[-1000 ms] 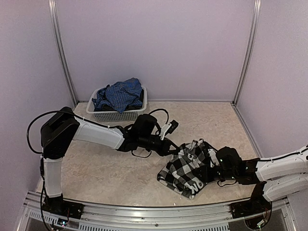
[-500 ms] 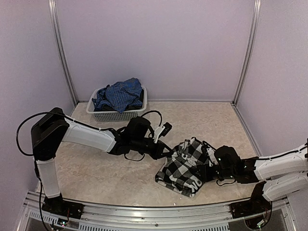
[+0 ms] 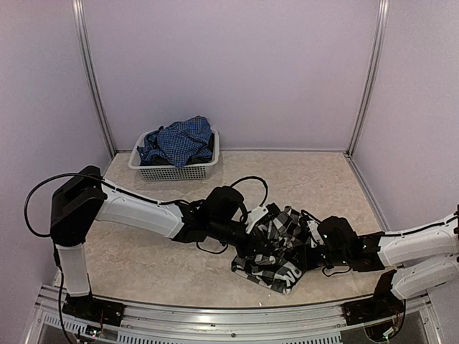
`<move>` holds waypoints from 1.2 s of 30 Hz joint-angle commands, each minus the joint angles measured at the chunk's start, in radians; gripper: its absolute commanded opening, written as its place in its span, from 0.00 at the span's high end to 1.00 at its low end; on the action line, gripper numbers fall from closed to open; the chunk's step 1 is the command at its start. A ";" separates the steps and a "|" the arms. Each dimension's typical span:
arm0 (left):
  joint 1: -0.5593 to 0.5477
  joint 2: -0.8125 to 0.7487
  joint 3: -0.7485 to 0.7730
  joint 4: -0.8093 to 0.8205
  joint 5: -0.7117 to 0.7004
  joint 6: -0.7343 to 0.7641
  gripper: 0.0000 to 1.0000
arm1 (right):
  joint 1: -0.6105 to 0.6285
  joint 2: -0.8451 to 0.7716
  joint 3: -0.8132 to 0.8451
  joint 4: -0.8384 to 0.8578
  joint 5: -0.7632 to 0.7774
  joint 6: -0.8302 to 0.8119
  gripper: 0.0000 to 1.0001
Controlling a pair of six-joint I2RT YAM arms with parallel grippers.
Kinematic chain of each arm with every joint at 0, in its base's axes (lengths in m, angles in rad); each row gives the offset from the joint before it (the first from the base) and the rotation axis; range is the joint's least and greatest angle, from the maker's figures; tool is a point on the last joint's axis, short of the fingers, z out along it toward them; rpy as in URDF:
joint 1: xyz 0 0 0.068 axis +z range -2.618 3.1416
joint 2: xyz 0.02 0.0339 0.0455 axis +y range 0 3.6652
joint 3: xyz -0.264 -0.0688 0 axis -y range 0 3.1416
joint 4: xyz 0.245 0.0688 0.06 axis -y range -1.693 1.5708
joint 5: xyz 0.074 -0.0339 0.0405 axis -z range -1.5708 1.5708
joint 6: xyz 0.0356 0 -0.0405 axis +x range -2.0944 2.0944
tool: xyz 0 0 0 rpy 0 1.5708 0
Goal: Fold and stack the long sleeve shirts
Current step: Adjust the square-folded shirt at the center of the board.
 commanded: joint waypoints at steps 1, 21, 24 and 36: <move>-0.022 0.053 0.045 -0.063 -0.040 0.050 1.00 | 0.004 -0.013 0.014 -0.078 0.033 0.007 0.61; -0.026 0.145 0.106 -0.089 -0.215 0.005 0.96 | 0.000 -0.132 0.132 -0.175 0.031 -0.066 0.61; -0.027 0.141 0.082 -0.062 -0.209 -0.004 0.94 | 0.000 -0.082 0.197 -0.195 0.056 -0.090 0.61; -0.021 0.120 0.045 -0.022 -0.207 -0.027 0.93 | -0.016 0.173 0.367 -0.255 0.174 -0.052 0.59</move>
